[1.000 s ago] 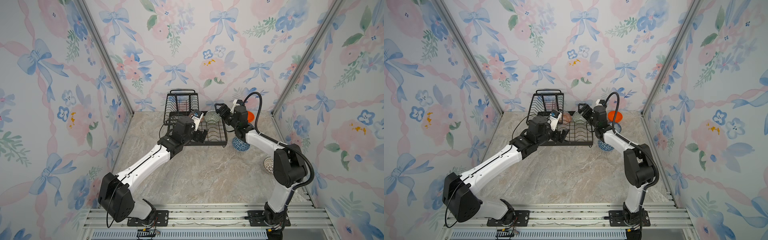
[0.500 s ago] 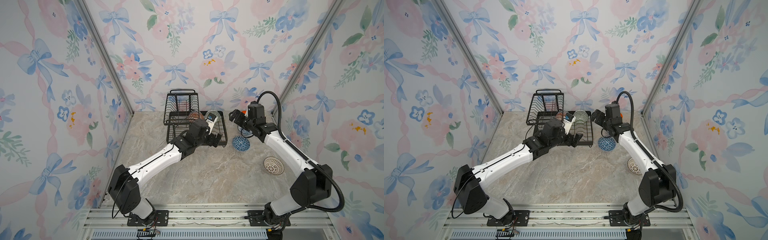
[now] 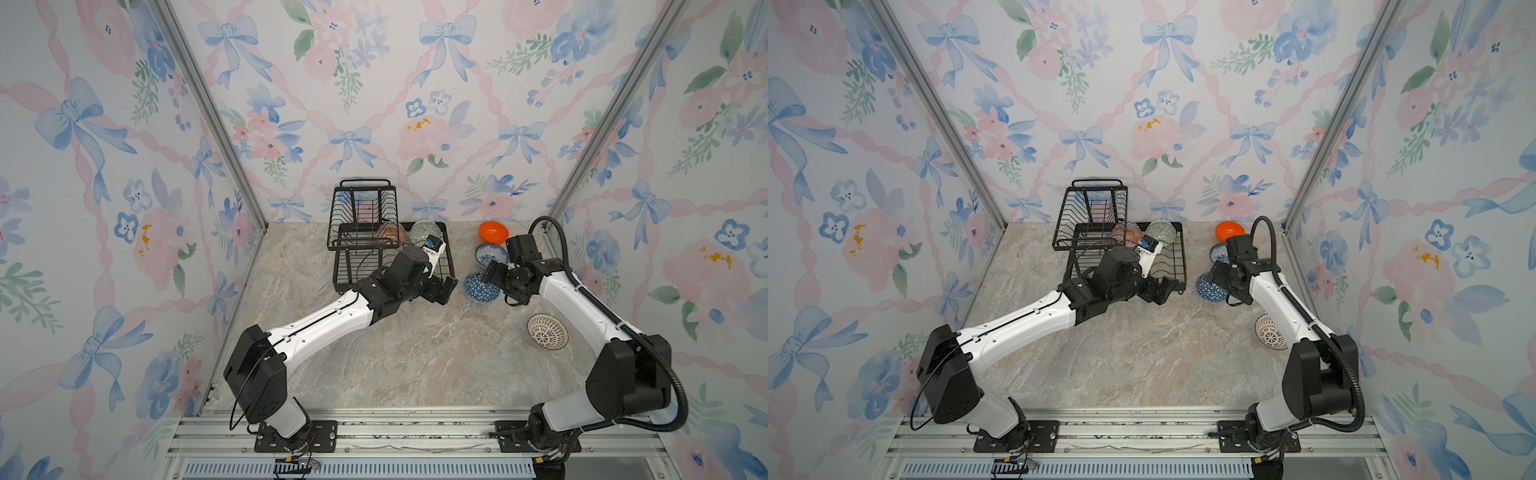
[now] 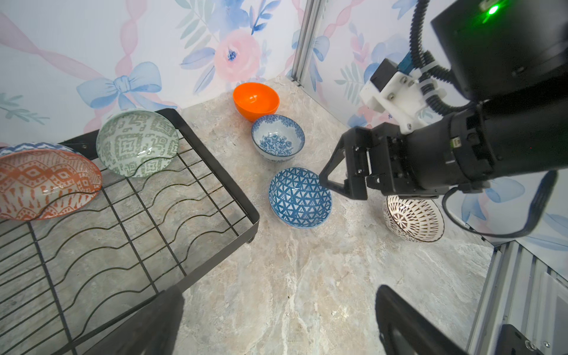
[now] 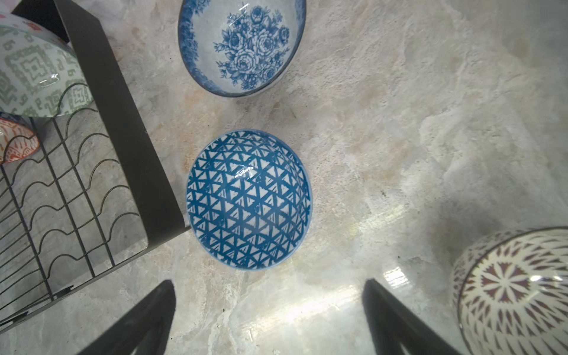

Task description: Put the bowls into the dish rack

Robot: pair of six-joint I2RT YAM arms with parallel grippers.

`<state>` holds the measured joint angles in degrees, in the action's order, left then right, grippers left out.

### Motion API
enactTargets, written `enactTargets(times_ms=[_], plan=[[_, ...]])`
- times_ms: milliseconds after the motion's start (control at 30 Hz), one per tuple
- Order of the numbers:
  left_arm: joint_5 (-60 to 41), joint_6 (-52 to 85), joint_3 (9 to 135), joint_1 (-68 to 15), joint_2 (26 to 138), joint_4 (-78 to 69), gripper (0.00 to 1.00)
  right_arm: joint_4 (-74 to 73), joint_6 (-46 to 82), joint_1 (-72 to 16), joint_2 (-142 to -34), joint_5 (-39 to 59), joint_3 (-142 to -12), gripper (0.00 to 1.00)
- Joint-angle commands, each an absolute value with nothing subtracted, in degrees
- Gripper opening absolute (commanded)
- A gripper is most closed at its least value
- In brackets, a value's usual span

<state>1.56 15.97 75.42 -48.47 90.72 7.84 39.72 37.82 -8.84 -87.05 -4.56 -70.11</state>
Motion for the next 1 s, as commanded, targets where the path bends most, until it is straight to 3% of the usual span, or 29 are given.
enactTargets(times_ms=[0,200,400,500,767,967], plan=[[0.61,17.10,76.44,-48.47,92.01,8.38,0.98,42.47,37.22,-6.57,-91.01,-2.01,-70.39,0.97],[-0.27,16.35,78.10,-48.50,94.34,8.36,0.98,43.61,36.19,-5.44,-98.25,-0.93,-72.95,1.00],[-0.52,15.72,80.53,-48.48,96.47,8.38,0.98,43.19,33.86,-4.66,-102.22,-0.71,-74.13,0.94],[-0.62,14.46,81.61,-48.43,97.61,8.47,0.98,42.76,32.99,-4.49,-103.54,-0.73,-74.67,0.85],[-1.36,13.15,84.47,-47.55,99.86,8.52,0.98,42.80,30.78,-4.22,-104.81,-0.61,-76.69,0.78],[-2.40,12.41,85.82,-46.54,101.35,8.51,0.98,43.15,29.50,-4.11,-106.29,-1.17,-77.83,0.57]])
